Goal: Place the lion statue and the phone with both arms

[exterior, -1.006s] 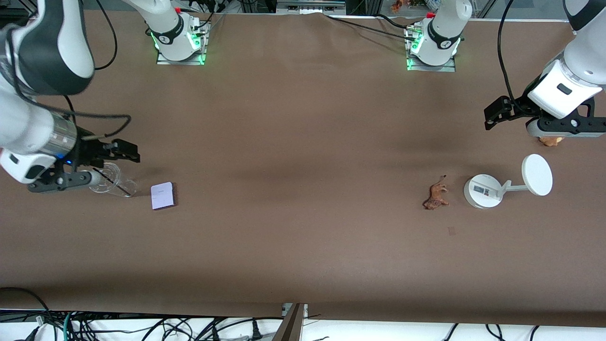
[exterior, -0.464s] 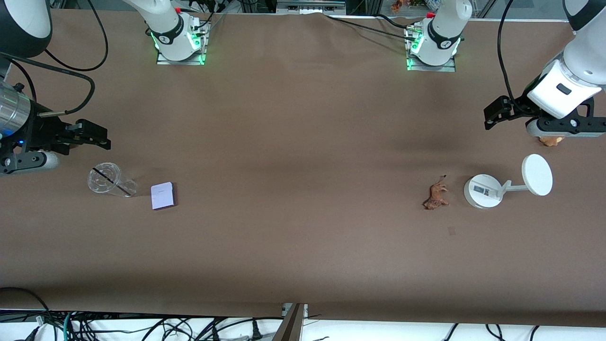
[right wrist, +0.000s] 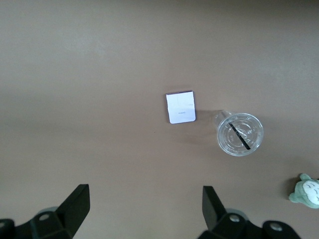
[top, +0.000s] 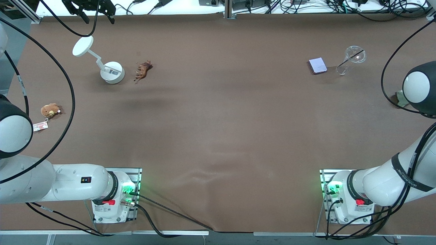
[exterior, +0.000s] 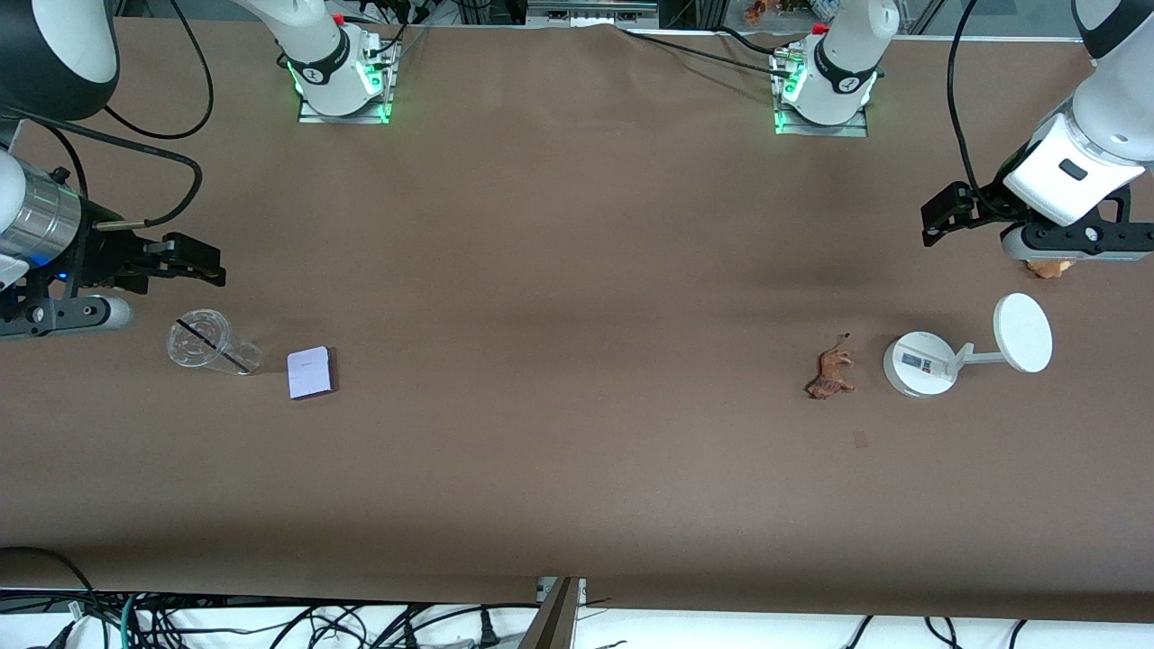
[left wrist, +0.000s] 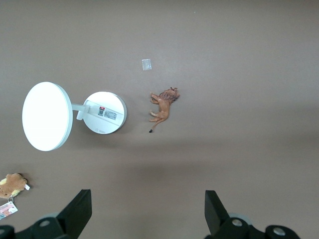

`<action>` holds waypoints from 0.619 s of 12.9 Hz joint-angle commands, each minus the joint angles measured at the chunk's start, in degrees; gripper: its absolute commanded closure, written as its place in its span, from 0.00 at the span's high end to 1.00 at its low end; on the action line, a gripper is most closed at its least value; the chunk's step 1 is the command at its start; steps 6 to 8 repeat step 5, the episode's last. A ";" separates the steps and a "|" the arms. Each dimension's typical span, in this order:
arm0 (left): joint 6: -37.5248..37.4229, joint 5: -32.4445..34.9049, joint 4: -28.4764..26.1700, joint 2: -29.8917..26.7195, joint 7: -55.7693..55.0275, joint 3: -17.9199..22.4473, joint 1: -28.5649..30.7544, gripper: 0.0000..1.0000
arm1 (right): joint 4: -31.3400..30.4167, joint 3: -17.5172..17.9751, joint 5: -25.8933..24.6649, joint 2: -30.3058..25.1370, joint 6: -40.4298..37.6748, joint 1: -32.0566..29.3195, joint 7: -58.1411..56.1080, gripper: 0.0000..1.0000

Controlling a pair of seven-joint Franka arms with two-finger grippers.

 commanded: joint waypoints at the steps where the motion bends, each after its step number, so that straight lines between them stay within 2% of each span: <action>1: -1.33 1.71 1.47 0.50 0.15 -0.19 -0.14 1.00 | 2.02 0.23 -0.61 0.71 -1.45 -0.10 1.12 1.00; 8: -1.24 1.71 1.47 0.59 0.07 -0.19 -0.14 1.00 | 2.02 0.23 -0.61 0.71 -1.45 -0.19 0.77 1.00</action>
